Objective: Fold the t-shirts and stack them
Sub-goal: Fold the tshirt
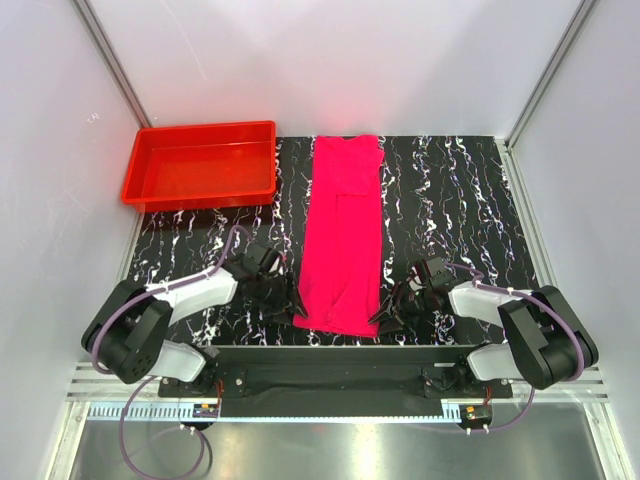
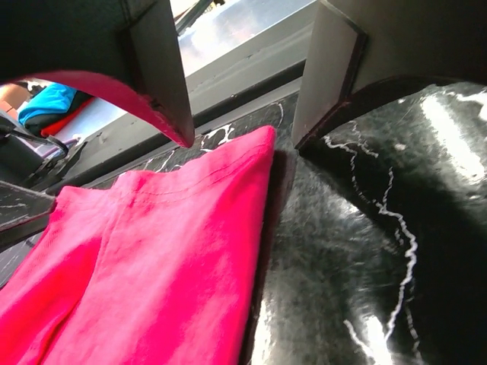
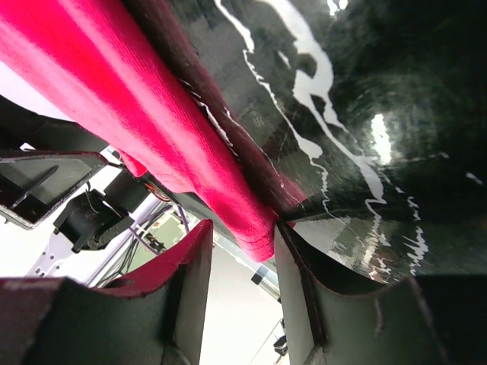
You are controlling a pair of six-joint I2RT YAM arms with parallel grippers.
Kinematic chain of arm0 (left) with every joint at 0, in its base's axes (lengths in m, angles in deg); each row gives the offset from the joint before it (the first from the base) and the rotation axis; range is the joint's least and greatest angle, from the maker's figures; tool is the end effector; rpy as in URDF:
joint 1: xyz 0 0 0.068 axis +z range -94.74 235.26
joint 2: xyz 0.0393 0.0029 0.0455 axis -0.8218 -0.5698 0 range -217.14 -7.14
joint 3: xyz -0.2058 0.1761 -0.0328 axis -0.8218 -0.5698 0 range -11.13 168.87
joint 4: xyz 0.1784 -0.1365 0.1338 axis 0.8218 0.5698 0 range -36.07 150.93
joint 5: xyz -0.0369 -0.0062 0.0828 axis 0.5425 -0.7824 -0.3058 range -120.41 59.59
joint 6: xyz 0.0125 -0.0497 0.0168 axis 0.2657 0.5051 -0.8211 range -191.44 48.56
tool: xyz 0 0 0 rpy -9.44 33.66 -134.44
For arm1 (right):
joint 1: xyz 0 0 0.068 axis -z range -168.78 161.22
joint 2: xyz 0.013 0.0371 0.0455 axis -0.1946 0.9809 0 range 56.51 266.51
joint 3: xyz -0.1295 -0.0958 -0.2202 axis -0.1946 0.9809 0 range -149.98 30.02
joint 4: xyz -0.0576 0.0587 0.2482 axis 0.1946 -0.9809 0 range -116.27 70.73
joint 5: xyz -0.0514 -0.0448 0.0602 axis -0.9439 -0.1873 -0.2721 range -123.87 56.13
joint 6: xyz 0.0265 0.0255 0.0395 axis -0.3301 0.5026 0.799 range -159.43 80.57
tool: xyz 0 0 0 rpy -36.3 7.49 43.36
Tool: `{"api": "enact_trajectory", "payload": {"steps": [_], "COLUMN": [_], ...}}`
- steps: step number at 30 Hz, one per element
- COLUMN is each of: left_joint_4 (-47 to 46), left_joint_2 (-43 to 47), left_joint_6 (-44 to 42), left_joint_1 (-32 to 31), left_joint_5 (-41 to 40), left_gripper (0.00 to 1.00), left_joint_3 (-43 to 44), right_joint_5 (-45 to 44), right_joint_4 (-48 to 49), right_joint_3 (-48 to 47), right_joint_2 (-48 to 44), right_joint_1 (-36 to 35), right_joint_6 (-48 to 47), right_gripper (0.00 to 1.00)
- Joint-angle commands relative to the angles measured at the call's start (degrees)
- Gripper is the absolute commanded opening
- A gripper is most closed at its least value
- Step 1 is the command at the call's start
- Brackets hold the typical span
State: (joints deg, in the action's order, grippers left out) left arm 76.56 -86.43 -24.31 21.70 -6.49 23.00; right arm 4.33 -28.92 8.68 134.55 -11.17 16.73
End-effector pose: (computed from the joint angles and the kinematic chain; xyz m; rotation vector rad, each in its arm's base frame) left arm 0.1808 -0.1371 0.1429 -0.2299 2.9870 -0.8634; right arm 0.1681 0.0930 0.1065 -0.6218 -2.7498 -1.1261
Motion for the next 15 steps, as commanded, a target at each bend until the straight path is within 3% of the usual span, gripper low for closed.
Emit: {"api": "enact_trajectory", "payload": {"steps": [1, 8, 15], "left_joint_4": [-2.33, -3.21, -3.47], "left_joint_2": [-2.71, -4.38, -5.0], "left_joint_6": [0.15, -0.46, -1.52], "left_joint_1": [-0.72, -1.07, -1.59], "left_joint_5": [-5.38, -5.73, -6.17], "left_gripper": [0.59, 0.42, 0.21], "left_joint_3": [-1.96, -1.7, -2.31], "right_joint_5": [-6.73, -8.04, -8.23], "right_joint_4": [-0.81, -1.6, -0.64], "right_joint_3": [1.92, 3.24, 3.76], "right_joint_2": [1.41, 0.62, 2.11], "right_joint_1": [-1.07, -1.43, -1.69], "right_joint_6": [-1.41, -2.28, -3.78], "right_gripper": [0.45, 0.45, 0.28]}}
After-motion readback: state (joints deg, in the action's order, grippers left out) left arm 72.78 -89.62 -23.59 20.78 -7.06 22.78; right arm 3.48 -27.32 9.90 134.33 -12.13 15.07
